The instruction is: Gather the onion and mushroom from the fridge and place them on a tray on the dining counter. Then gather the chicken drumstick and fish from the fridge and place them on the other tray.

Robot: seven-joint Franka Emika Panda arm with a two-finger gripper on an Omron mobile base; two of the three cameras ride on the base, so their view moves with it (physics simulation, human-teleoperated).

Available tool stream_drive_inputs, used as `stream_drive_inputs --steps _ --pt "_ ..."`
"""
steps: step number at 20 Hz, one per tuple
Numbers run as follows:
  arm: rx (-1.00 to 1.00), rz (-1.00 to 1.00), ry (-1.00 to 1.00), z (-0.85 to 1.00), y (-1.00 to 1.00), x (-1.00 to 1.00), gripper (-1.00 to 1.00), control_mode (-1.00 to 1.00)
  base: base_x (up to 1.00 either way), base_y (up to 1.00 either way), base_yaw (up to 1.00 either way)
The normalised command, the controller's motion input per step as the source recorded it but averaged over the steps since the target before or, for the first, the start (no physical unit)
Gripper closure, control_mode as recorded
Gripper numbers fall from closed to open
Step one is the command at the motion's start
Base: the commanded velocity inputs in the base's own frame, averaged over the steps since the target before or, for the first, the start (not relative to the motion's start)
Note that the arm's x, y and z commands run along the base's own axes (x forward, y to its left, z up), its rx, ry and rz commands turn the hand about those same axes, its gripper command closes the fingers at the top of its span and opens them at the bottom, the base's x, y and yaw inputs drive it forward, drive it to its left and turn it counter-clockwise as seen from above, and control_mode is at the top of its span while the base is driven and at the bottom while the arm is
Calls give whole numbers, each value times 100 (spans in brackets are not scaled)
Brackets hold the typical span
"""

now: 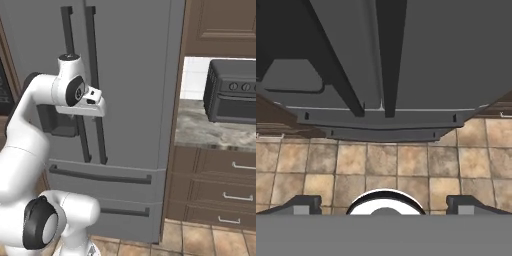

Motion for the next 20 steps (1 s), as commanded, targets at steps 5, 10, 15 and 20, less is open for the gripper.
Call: stream_drive_inputs --steps 5,10,15,20 --pt "0 1 -6 0 0 2 -100 -100 23 0 0" --pt "-3 4 -50 33 0 0 -100 -100 0 0 0" --pt "-2 4 -44 43 0 20 -100 -100 0 0 0" --pt "1 1 -22 50 -1 42 -100 -100 0 0 0"
